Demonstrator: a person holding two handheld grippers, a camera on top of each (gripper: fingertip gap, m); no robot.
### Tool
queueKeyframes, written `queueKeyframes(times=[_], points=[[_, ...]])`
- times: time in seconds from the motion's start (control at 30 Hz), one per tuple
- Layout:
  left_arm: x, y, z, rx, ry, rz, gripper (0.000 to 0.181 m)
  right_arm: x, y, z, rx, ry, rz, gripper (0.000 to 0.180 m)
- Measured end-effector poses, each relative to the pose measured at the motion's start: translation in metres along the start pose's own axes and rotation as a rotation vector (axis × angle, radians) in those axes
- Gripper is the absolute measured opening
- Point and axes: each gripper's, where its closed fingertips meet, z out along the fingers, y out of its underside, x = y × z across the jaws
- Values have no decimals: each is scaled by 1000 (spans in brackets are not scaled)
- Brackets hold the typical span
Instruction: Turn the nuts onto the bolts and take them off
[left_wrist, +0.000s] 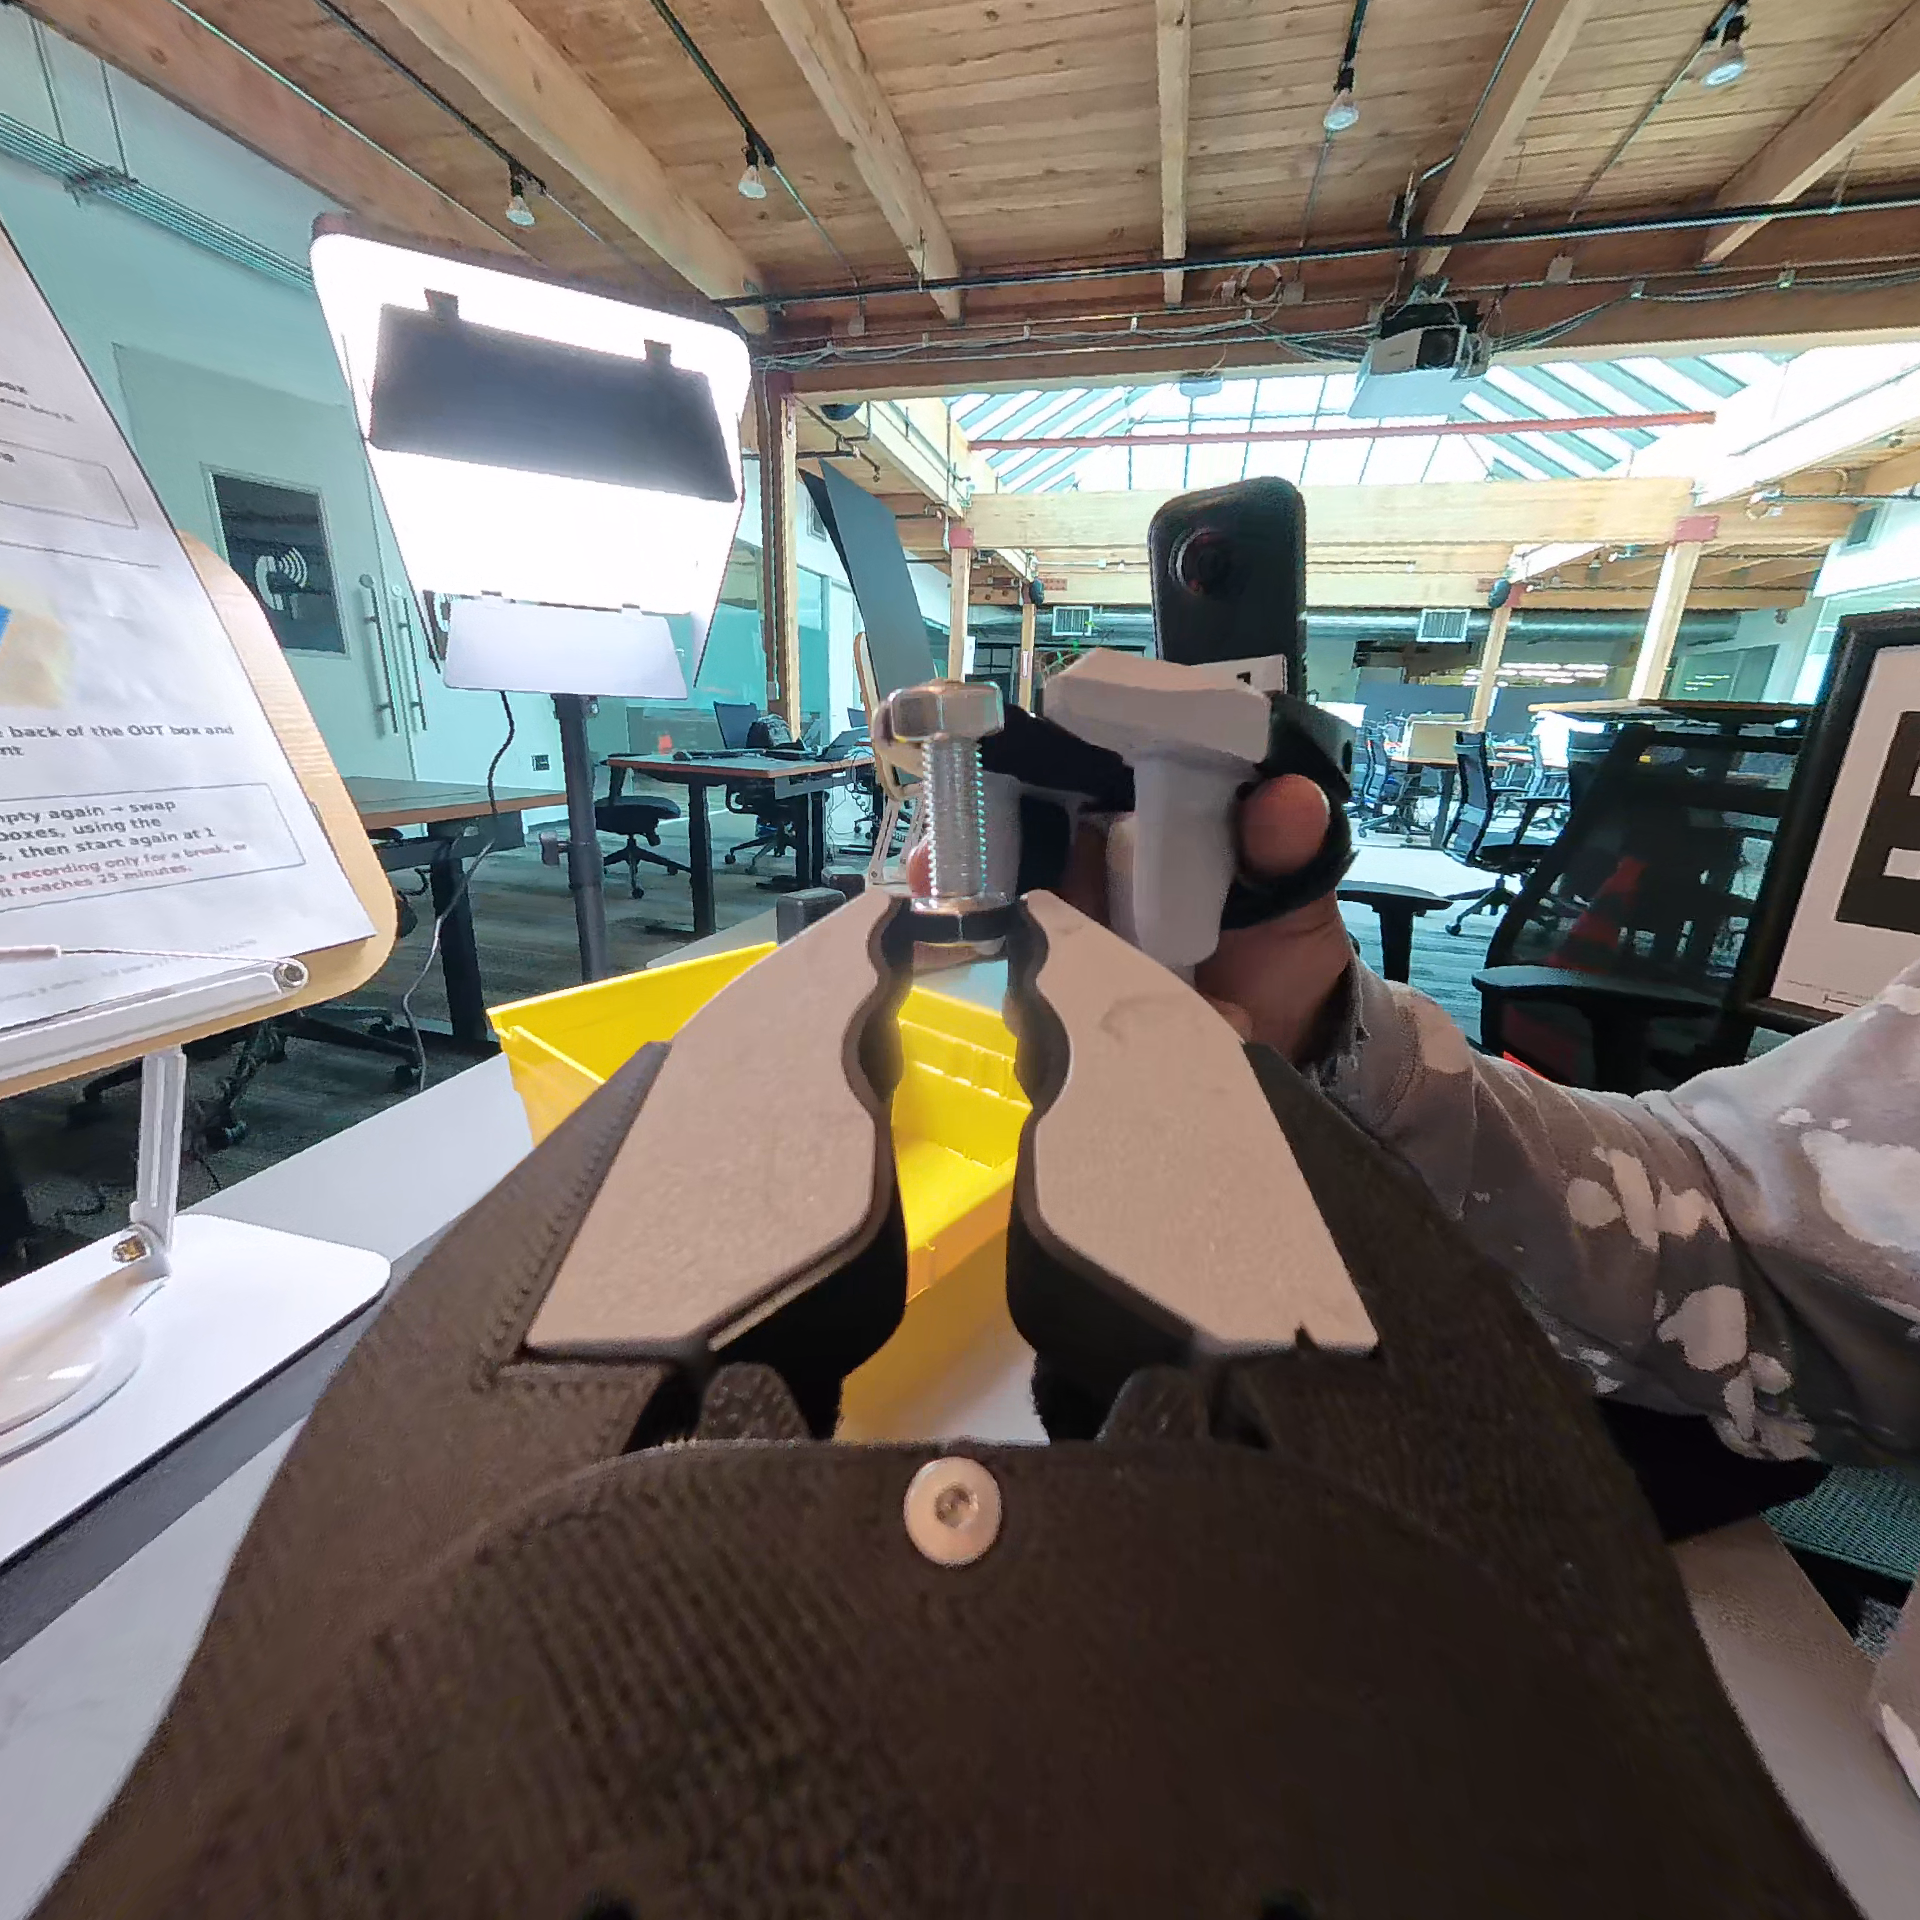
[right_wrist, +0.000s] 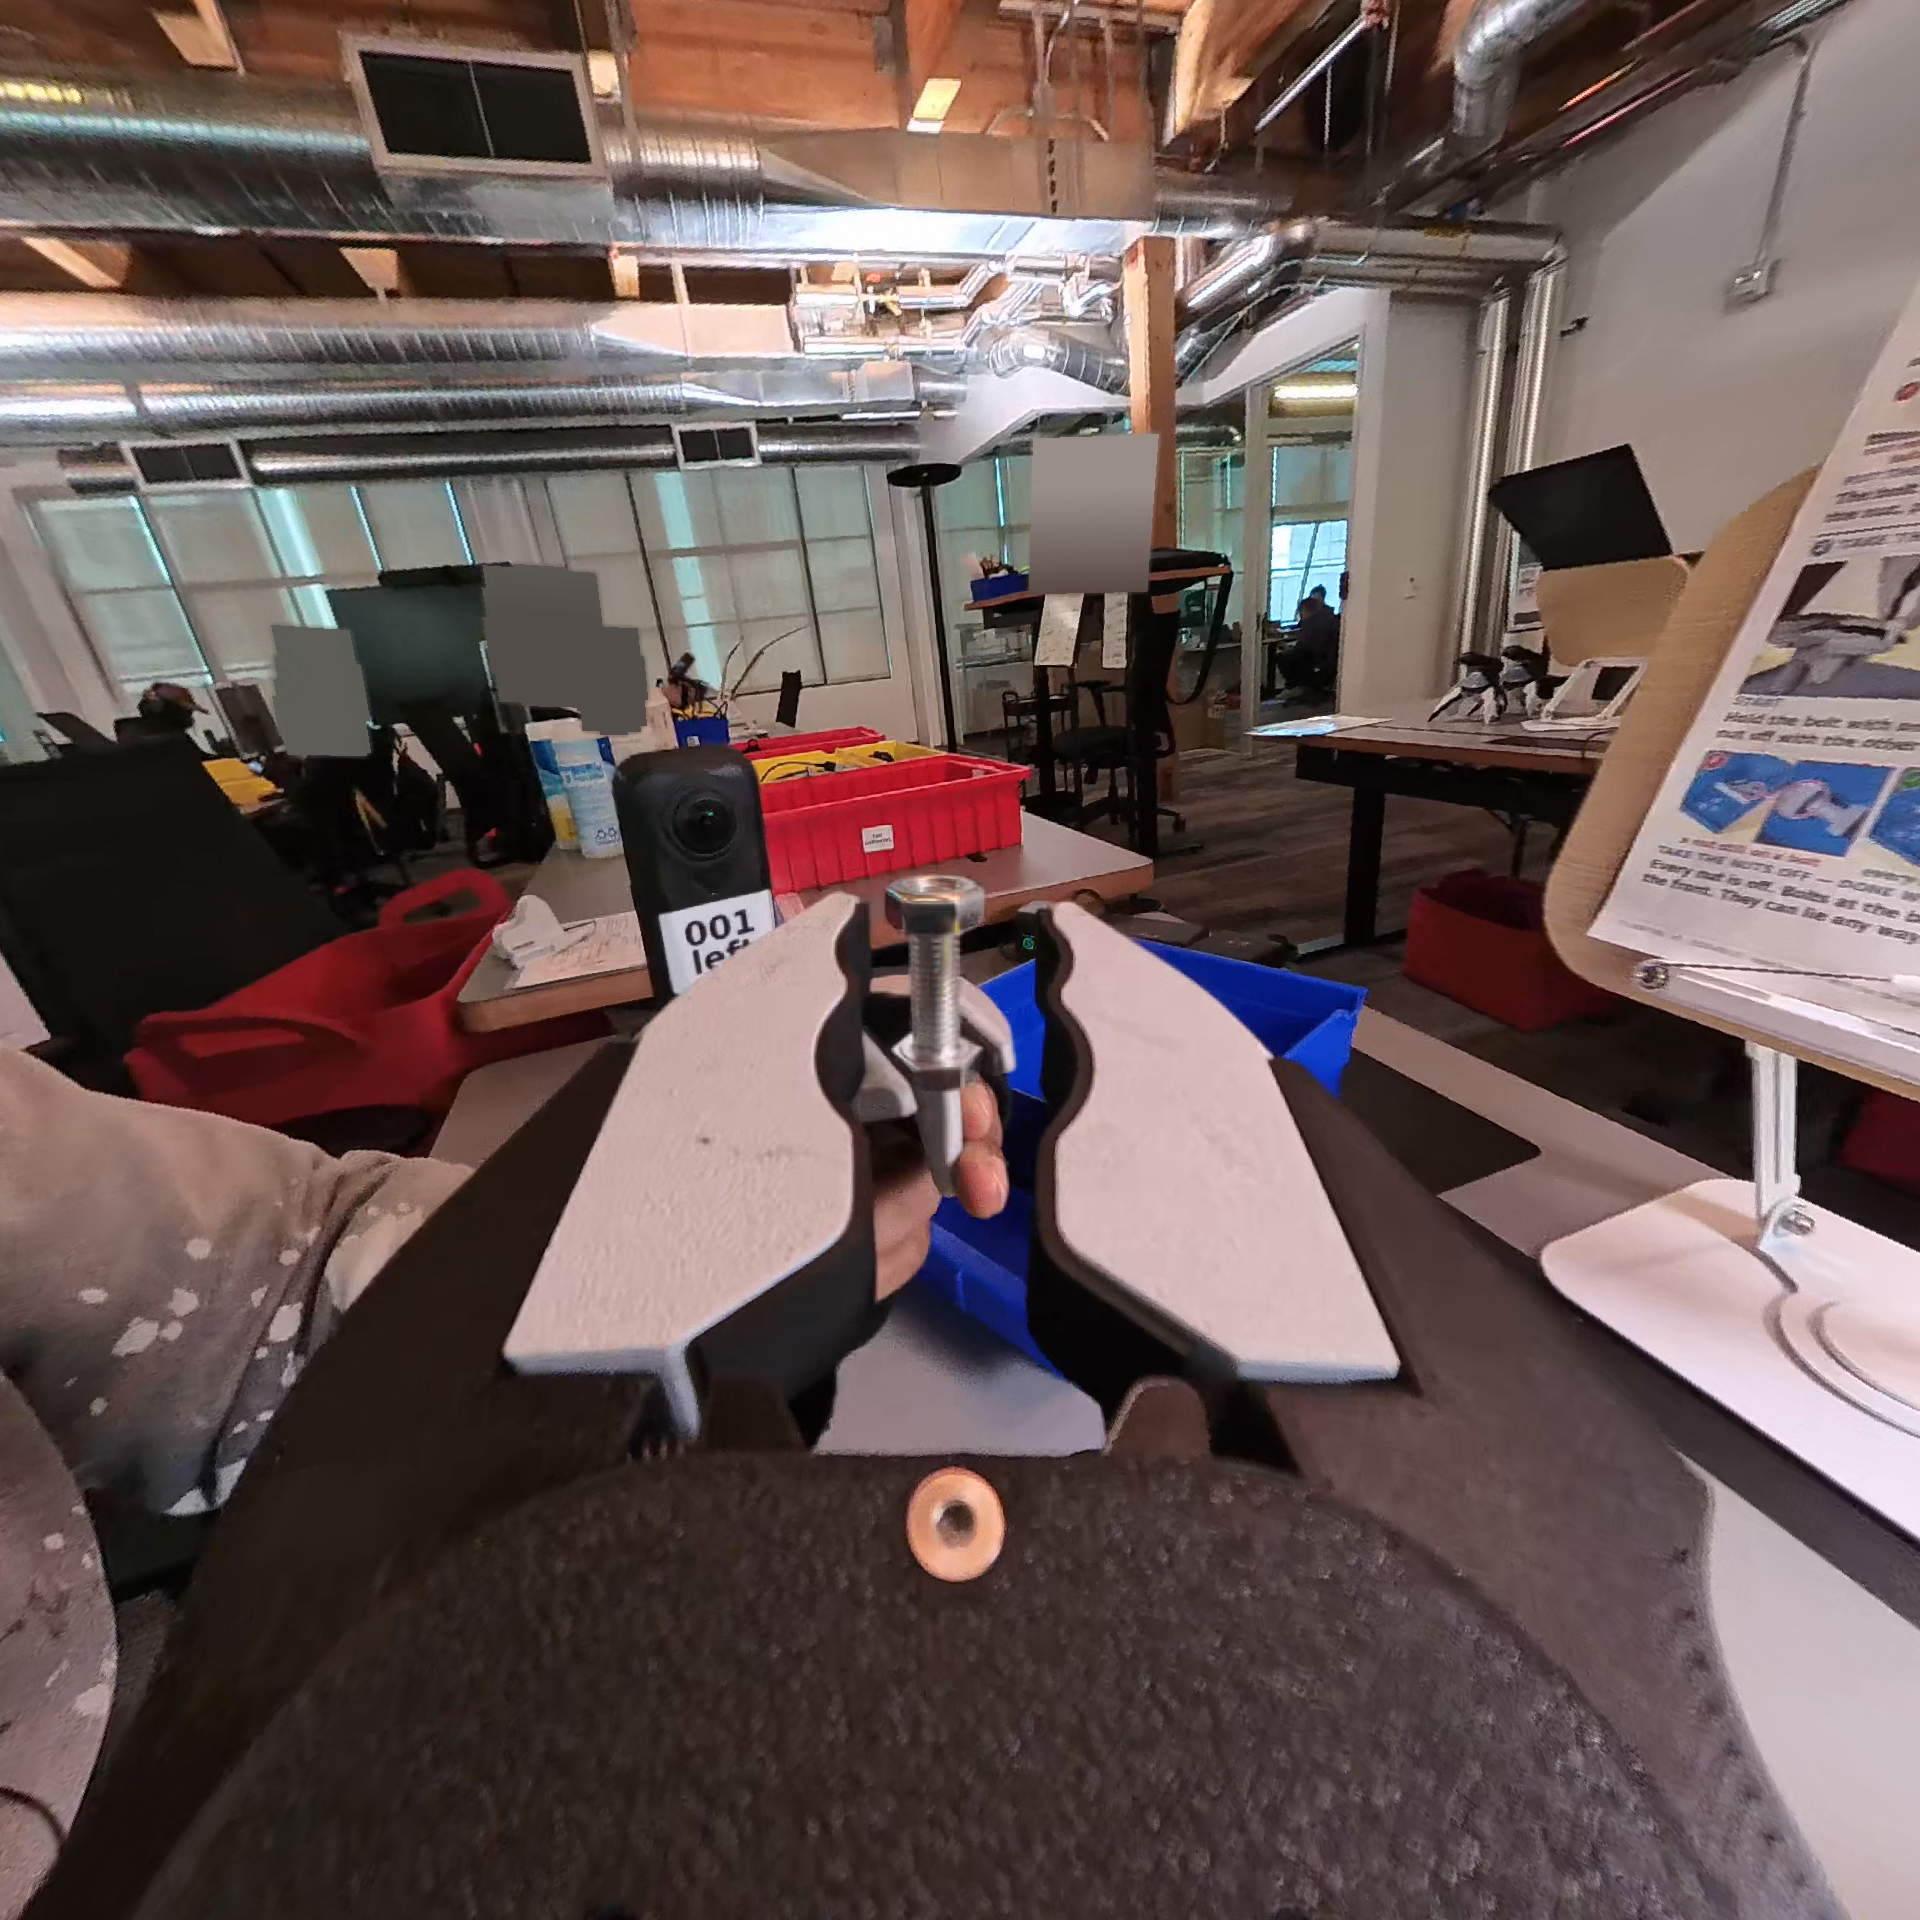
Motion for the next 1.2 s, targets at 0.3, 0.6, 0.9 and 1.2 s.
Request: queueKeyframes(times=[0.3,0.6,0.9,1.2], points=[[0,-4,-2,13,0,7,18,14,-6,-9,24,32,29,15],[2,-3,-1,15,11,0,18,10,-2,-4,16,36,15,11],[4,1,1,0,14,13,19,-3,1,2,-5,-10,-3,28],[3,-2,-1,10,12,14,19,2,-8,-6,27,-7,1,20]])
